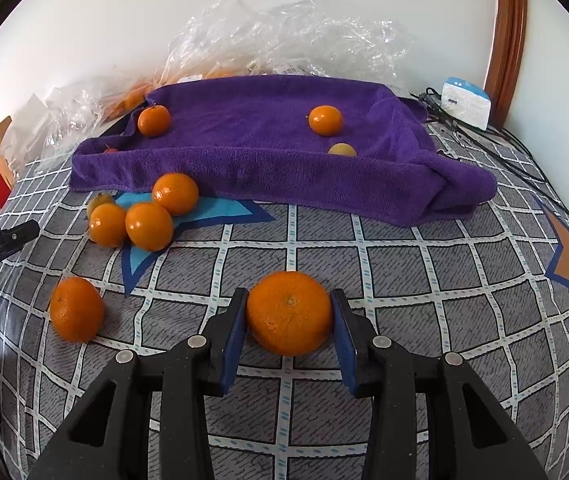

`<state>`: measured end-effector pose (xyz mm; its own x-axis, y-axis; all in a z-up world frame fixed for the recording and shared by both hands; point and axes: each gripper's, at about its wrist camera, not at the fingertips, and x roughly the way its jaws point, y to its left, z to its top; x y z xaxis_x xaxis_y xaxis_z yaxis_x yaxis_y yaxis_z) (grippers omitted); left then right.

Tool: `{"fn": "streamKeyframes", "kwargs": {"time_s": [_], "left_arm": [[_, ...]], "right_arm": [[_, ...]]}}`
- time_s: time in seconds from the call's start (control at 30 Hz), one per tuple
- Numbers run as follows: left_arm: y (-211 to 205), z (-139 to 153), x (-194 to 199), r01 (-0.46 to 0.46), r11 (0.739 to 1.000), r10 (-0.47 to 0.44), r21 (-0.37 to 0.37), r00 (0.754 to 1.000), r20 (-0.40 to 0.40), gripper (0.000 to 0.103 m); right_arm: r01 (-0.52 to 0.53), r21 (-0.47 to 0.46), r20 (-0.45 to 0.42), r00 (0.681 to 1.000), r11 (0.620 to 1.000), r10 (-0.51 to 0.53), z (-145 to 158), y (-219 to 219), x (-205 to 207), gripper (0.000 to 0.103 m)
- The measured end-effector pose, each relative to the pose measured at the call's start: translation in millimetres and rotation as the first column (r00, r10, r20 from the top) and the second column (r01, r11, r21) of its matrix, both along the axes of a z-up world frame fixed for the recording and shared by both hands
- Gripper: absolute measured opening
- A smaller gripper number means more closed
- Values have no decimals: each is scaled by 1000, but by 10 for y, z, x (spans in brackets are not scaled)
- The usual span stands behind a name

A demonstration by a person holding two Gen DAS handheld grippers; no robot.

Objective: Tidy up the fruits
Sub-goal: 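Lift the large orange with the right gripper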

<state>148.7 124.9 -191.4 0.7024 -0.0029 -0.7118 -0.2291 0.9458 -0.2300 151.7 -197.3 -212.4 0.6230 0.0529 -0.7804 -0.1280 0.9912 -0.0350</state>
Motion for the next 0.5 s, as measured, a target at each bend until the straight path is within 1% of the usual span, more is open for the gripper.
{"fn": "streamKeyframes", "kwargs": {"time_s": [0.2, 0.33, 0.4, 0.5], "left_arm": [[-26, -6, 6, 10, 1000, -10, 14, 1000, -5, 59], [-16, -4, -2, -2, 1000, 2, 23, 1000, -8, 60], [3, -8, -5, -5, 1000, 5, 12, 1000, -6, 60], [2, -13, 2, -5, 1000, 5, 16, 1000, -10, 61]], "right_arm": [[0, -14, 10, 1000, 1000, 0, -4, 14, -18, 39], [2, 4, 19, 1000, 1000, -2, 13, -14, -33, 39], [9, 9, 25, 1000, 1000, -10, 25, -30, -42, 39], [16, 18, 29, 999, 1000, -16, 42, -52, -52, 39]]}}
